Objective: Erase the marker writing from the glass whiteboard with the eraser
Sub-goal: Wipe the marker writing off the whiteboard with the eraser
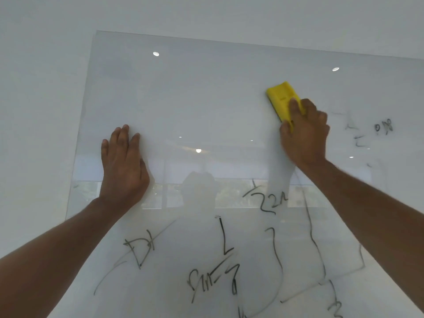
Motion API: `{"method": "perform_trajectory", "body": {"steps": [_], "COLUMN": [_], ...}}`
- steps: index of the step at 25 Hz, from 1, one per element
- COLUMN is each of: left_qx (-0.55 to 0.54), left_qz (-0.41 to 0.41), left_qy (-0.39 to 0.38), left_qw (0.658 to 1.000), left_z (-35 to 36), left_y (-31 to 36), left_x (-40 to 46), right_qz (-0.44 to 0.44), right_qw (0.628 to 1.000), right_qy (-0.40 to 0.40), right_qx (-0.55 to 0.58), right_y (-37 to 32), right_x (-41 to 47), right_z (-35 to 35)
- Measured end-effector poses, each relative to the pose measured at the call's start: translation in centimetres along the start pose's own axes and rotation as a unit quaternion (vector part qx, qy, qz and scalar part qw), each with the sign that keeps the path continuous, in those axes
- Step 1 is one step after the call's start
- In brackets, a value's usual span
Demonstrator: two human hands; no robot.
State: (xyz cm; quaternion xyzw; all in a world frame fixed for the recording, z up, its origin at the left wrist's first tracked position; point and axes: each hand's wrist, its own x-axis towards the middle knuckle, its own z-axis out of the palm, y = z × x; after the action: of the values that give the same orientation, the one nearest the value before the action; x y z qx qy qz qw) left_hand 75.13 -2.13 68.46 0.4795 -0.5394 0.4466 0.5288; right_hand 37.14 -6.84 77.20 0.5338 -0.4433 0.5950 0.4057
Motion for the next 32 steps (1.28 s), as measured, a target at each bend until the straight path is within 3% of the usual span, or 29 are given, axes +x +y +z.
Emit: {"method": "perform_trajectory", "body": {"steps": [1,3,6,8,10,12,13,15,17,19,21,22,23,24,25,27,28,30,32], "left_qx": [0.006,0.016,0.019,0.022,0.030,0.035,0.036,0.041,0.049,0.050,0.045,0.045,0.046,0.046,0.047,0.050,0.050,0.050,0.050], "left_qz": [0.009,0.036,0.075,0.109,0.136,0.144,0.145,0.151,0.164,0.165,0.154,0.150,0.144,0.136,0.129,0.122,0.124,0.129,0.130], "left_qy": [-0.004,-0.013,-0.018,-0.021,-0.024,-0.025,-0.026,-0.026,-0.026,-0.023,-0.018,-0.015,-0.014,-0.013,-0.011,-0.004,0.000,0.011,0.023], "left_qw": [1.000,0.999,0.997,0.994,0.990,0.989,0.988,0.987,0.985,0.985,0.987,0.988,0.988,0.989,0.990,0.991,0.991,0.990,0.990], "left_z": [0.1,0.5,1.3,1.8,2.4,3.1,3.3,3.9,4.6,5.3,6.0,6.3,6.6,6.9,7.1,7.5,7.5,7.8,8.0], "left_y": [0.3,1.3,3.9,5.8,7.5,9.1,9.8,11.1,12.7,14.1,15.5,16.2,16.7,17.1,17.3,17.3,17.1,17.0,16.9], "left_x": [0.0,0.0,0.4,1.0,1.6,2.2,2.5,3.0,3.4,3.8,4.2,4.5,4.7,4.8,4.9,5.1,5.1,5.1,5.1], "right_qz": [0.006,-0.133,-0.426,-0.501,-0.450,-0.243,-0.116,0.091,0.125,-0.049,-0.305,-0.389,-0.434,-0.431,-0.372,-0.140,-0.022,0.171,0.219], "right_qw": [1.000,0.991,0.900,0.858,0.891,0.970,0.993,0.996,0.992,0.999,0.951,0.919,0.898,0.900,0.928,0.990,0.999,0.985,0.975], "right_qy": [-0.007,-0.006,-0.076,-0.101,-0.057,0.009,0.004,-0.010,-0.026,-0.016,-0.041,-0.059,-0.067,-0.057,-0.034,0.016,0.008,-0.002,-0.003], "right_qx": [0.002,0.025,0.056,0.049,0.024,-0.010,-0.024,-0.012,-0.024,-0.004,0.027,0.032,0.031,0.019,0.006,-0.013,-0.030,-0.027,-0.030], "right_y": [-0.3,-1.5,0.1,3.0,6.1,9.6,11.4,12.9,12.2,10.6,10.1,10.8,12.1,13.8,15.7,20.6,23.6,27.7,27.7], "right_x": [-0.8,-5.1,-14.1,-14.2,-10.1,-4.9,-2.6,0.5,0.5,-2.4,-7.4,-8.7,-8.1,-6.5,-4.5,-0.2,1.3,2.8,1.5], "right_z": [0.0,0.2,0.3,-0.3,-0.4,-0.6,-0.9,-1.4,-1.7,-1.4,-1.0,-1.0,-1.1,-1.1,-0.8,-0.8,-1.0,-1.9,-2.4]}}
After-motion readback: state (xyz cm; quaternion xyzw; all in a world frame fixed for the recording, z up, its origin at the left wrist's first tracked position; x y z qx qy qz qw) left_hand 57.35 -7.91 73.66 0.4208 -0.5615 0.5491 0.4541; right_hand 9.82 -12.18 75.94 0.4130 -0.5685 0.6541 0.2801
